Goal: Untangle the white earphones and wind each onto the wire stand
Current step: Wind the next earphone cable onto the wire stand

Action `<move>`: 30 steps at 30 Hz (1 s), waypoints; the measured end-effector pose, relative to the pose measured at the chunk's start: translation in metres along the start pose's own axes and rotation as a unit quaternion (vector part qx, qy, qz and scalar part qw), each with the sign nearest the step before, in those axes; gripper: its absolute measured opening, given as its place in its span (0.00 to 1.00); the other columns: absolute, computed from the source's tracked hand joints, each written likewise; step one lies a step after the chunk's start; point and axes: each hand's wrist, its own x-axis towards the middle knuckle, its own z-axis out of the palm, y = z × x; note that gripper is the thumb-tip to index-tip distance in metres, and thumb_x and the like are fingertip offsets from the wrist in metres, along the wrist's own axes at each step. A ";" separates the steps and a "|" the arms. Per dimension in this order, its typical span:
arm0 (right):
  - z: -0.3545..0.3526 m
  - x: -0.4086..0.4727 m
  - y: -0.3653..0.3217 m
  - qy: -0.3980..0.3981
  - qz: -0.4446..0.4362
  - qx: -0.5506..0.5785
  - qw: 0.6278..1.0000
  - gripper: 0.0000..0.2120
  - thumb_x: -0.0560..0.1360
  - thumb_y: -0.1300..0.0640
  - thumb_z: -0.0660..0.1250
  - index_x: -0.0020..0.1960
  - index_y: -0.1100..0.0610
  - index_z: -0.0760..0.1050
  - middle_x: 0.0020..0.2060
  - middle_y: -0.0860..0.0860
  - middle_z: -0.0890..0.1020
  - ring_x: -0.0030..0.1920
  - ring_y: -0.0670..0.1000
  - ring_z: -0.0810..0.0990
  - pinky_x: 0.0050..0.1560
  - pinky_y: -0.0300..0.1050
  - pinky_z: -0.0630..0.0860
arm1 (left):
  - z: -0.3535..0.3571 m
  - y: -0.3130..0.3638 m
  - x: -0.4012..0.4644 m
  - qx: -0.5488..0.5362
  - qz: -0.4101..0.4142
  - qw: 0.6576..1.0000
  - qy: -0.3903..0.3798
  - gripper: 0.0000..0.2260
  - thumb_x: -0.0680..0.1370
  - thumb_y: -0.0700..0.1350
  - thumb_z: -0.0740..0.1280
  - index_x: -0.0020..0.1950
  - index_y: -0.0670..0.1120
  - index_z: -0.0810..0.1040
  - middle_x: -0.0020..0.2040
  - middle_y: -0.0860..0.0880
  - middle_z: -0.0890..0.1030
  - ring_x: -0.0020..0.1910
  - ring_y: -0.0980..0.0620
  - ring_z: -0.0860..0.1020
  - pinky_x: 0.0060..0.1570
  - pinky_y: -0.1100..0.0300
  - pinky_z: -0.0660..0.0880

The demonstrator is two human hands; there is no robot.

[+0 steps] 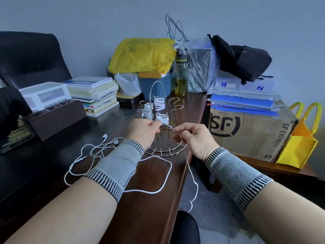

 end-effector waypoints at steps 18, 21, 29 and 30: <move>-0.002 -0.001 -0.009 0.061 0.001 0.057 0.996 0.10 0.75 0.61 0.70 0.36 0.53 0.79 0.29 0.50 0.80 0.30 0.48 0.75 0.36 0.44 0.74 | 0.008 0.024 -0.040 -0.212 -0.085 0.957 -0.180 0.05 0.79 0.42 0.67 0.45 0.43 0.79 0.29 0.51 0.71 0.31 0.53 0.75 0.43 0.55 0.75; -0.003 0.002 -0.010 0.067 0.041 0.140 0.987 0.09 0.75 0.61 0.70 0.36 0.54 0.79 0.29 0.51 0.76 0.31 0.52 0.71 0.35 0.47 0.69 | -0.012 0.029 -0.031 -0.172 -0.039 0.972 -0.158 0.07 0.77 0.41 0.67 0.47 0.36 0.80 0.26 0.51 0.68 0.25 0.53 0.69 0.35 0.57 0.70; 0.011 0.018 -0.035 0.085 0.169 0.401 0.896 0.08 0.78 0.62 0.65 0.40 0.57 0.73 0.32 0.53 0.83 0.35 0.50 0.79 0.36 0.40 0.72 | -0.024 0.030 0.001 -0.022 0.017 0.999 0.023 0.16 0.78 0.50 0.67 0.40 0.38 0.81 0.30 0.46 0.79 0.27 0.51 0.71 0.33 0.56 0.73; 0.013 0.020 -0.036 0.094 0.183 0.409 0.889 0.07 0.78 0.61 0.66 0.41 0.57 0.72 0.30 0.52 0.82 0.34 0.51 0.79 0.35 0.40 0.71 | -0.020 0.027 0.004 0.033 0.023 0.998 0.058 0.18 0.78 0.52 0.66 0.38 0.38 0.80 0.31 0.42 0.79 0.26 0.50 0.71 0.30 0.58 0.70</move>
